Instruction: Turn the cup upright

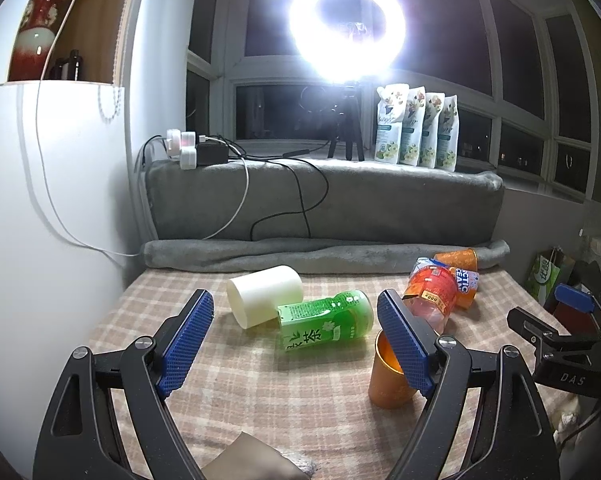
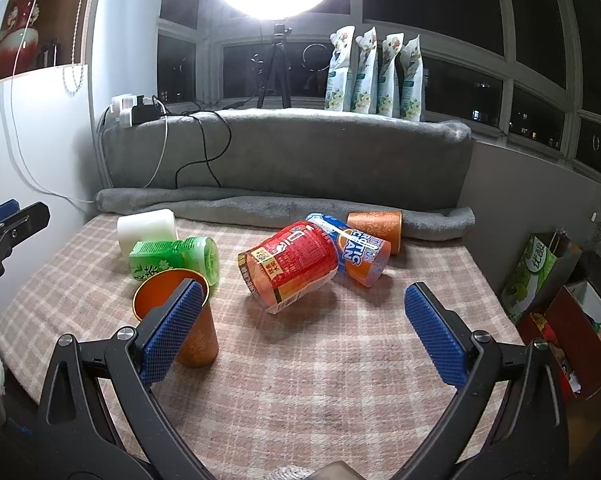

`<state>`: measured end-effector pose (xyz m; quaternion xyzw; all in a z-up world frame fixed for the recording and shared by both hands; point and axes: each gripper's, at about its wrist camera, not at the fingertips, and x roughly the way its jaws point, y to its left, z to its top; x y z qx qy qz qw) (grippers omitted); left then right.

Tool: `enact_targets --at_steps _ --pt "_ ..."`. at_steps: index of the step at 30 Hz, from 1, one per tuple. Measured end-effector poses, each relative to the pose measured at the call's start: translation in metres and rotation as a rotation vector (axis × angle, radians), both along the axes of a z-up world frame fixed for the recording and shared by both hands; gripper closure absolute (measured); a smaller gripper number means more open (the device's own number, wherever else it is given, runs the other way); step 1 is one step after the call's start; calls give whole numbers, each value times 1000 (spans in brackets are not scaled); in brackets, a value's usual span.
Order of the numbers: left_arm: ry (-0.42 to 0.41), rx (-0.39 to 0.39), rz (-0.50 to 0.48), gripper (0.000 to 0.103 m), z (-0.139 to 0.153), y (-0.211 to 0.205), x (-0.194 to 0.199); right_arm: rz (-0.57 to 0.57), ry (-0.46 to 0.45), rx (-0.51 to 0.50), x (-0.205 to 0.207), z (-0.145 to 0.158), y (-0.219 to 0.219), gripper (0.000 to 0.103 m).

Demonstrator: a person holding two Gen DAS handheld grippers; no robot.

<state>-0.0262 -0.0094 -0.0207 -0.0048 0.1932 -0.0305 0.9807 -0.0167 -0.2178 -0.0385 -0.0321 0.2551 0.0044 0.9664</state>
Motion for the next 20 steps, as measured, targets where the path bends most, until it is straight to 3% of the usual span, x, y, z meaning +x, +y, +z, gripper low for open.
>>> enact_targets --at_steps 7,12,20 --pt "8 -3 6 19 -2 3 1 62 39 0 1 -7 9 0" --pt "28 8 13 19 -7 3 4 154 124 17 6 -22 20 0" --pt "15 23 33 19 -11 7 4 193 137 2 4 -29 34 0"
